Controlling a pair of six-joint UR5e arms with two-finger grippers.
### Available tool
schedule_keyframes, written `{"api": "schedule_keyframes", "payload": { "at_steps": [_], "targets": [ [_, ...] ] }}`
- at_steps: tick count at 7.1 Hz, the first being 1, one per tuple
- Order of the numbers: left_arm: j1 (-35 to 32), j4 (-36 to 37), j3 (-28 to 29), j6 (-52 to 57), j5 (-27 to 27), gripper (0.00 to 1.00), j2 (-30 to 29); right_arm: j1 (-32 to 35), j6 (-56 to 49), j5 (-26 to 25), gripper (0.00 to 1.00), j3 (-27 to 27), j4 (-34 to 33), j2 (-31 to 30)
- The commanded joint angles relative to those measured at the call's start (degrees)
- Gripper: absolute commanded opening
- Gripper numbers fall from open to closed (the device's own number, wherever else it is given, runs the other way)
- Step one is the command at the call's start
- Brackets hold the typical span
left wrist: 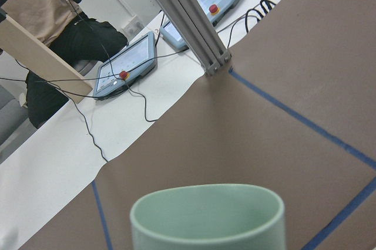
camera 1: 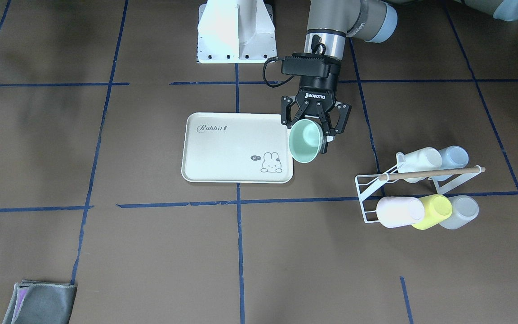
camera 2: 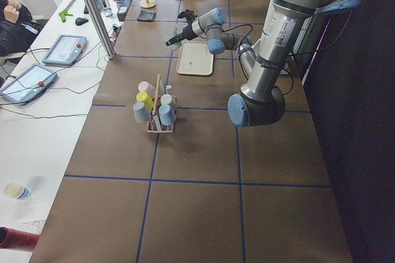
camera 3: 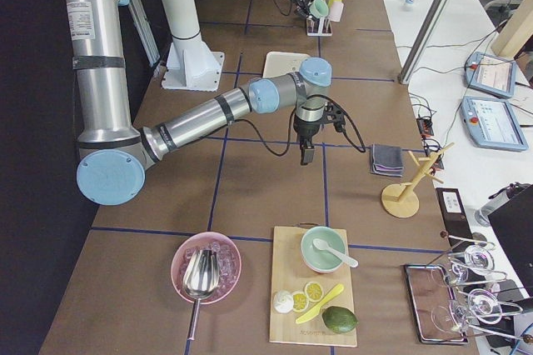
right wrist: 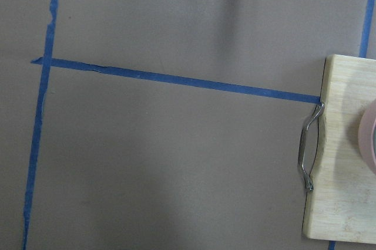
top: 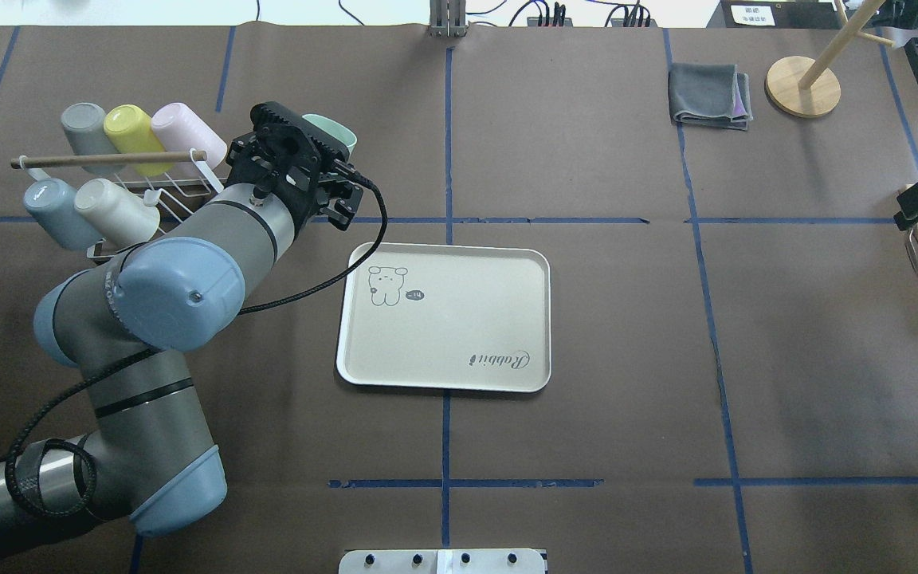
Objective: Pick up and place green cup on tray
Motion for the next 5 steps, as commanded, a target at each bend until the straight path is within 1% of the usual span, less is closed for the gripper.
{"api": "schedule_keyframes", "payload": {
  "at_steps": [1,2,3,5],
  "targets": [
    [2.4,-10.7,5.1,-3.0,0.3,0.16,0.2,0.2,0.0,-0.1,1.00,0.0,0.0,0.0],
    [3.3,-13.9,5.9,-2.8,0.2,0.16,0.3,0.2,0.0,0.0,1.00,0.0,0.0,0.0],
    [4.6,-17.7,8.4,-2.7,0.1,0.16,-0.3,0.2,0.0,-0.1,1.00,0.0,0.0,0.0],
    [5.8,-30.0,14.9,-2.4,-0.1,0.16,-1.1,0.3,0.0,-0.1,1.00,-0.2,0.0,-0.1]
  ]
}}
